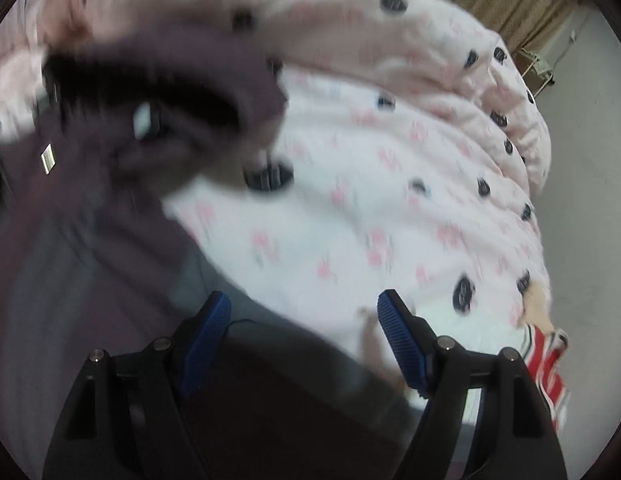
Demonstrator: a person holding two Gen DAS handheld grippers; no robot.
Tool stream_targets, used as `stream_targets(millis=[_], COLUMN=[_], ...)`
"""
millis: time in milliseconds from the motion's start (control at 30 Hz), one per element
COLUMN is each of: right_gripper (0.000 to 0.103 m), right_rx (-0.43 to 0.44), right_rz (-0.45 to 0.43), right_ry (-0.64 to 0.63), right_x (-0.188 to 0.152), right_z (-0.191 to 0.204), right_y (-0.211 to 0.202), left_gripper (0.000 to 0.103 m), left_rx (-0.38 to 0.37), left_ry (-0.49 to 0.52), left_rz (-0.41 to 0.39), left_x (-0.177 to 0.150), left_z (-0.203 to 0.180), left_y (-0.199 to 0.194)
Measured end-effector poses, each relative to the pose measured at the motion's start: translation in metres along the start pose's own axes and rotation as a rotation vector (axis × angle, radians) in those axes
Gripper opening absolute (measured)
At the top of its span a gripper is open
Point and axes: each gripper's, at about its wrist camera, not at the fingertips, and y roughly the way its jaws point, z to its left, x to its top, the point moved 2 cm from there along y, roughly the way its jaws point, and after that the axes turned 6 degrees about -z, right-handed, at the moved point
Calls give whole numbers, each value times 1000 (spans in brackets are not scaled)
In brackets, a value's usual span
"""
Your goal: Fold clothes
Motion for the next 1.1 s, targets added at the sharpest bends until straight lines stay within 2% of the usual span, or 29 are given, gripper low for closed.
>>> stream_targets(millis=[100, 200, 233, 300, 367, 533, 633, 733, 900, 1100], right_gripper=[78, 78, 78, 78, 78, 78, 78, 78, 78, 78], right_rx=[-13, 12, 45, 122, 155, 126, 108, 99, 160, 256], right_rz=[-21, -93, -117, -164, -185, -182, -161, -129, -99, -117], right_ry=[16, 59, 81, 129, 145, 175, 248, 355, 510, 609], right_x=[-4, -3, -5, -10, -21, -65, -100, -139, -191, -210], right_z=[-6, -19, -26, -40, -54, -92, -122, -157, -191, -202], right_y=[-13, -44, -57, -84, -106, -142, -152, -156, -152, -132], left_gripper=[98, 98, 98, 98, 98, 98, 98, 98, 98, 98], left_rx=[-12, -102, -131, -175, -208, -269, -285, -268, -237, -192], left_ry=[-21, -64, -77, -73, -49, 7, 29, 56, 61, 28], left_rz=[-75, -149, -165, -191, -221, -274, -264, -259, -240, -183], left_x=[-1, -5, -6, -8, -12, -24, -34, -46, -67, -86], left_z=[5, 1, -2, -14, -30, -73, -92, -104, -108, -102], left_y=[-22, -57, -69, -85, -102, -135, -142, -143, -136, -111])
